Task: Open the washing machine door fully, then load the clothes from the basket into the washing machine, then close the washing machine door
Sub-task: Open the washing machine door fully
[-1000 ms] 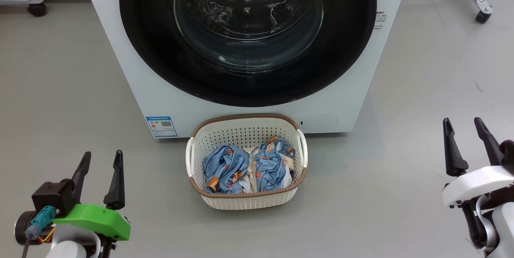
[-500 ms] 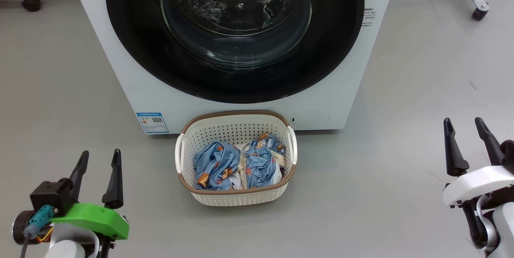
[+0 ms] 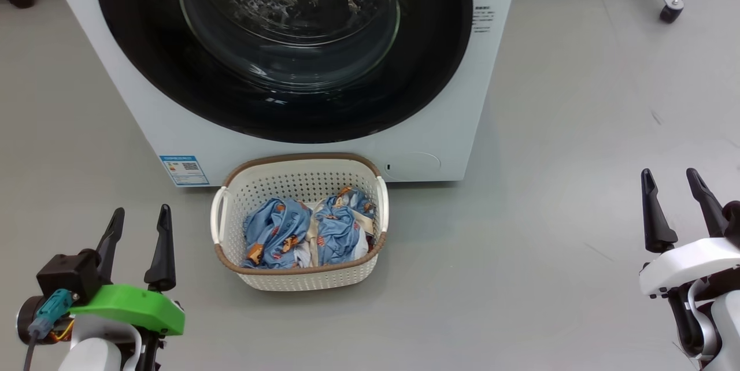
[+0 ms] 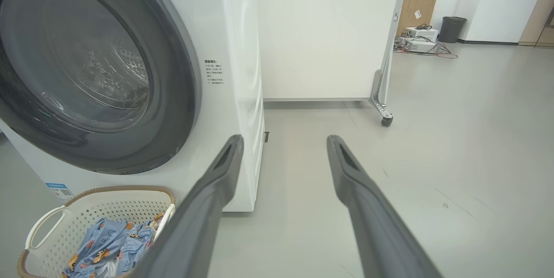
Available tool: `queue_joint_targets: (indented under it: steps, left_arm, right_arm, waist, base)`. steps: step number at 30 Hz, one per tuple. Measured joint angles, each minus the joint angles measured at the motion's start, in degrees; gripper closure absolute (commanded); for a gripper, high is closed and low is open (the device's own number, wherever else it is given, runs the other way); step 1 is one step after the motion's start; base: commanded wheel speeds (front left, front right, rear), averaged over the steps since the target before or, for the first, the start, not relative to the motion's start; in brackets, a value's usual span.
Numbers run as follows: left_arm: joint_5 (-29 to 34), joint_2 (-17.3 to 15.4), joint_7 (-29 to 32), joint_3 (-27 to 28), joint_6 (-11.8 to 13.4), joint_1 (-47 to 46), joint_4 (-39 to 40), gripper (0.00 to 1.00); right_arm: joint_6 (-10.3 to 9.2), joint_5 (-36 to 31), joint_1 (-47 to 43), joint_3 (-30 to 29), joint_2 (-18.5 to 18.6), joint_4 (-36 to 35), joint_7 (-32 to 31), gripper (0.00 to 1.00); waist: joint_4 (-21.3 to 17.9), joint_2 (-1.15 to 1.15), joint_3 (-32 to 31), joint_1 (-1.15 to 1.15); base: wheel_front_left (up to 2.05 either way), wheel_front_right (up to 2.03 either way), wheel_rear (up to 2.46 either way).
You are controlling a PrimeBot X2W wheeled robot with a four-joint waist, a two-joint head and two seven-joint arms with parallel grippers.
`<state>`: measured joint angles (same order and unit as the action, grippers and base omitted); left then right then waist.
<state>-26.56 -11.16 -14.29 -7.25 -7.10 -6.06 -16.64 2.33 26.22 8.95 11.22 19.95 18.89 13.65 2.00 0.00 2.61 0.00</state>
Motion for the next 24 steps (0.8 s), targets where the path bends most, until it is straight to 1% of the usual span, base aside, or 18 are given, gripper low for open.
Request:
queue_joint_targets:
  steps: [12,24]
  left_arm:
    - [0.11,0.35,0.0,-0.05,0.0,-0.37,0.16,0.0]
    - [0.75,0.44,-0.15,-0.07,0.0,-0.41,0.81,0.0]
  right_arm:
    - [-0.01,0.01,0.02,-0.19,0.25,0.02,0.01,0.0]
    - [-0.01,0.01,0.3,-0.19,0.31,0.01,0.08,0.0]
  waist:
    - [0.43,0.0,0.47,0.0]
    - [0.66,0.0,0.77,0.0]
  base:
    - [0.67,0.67,-1.34]
    - [0.4,0.4,-0.79]
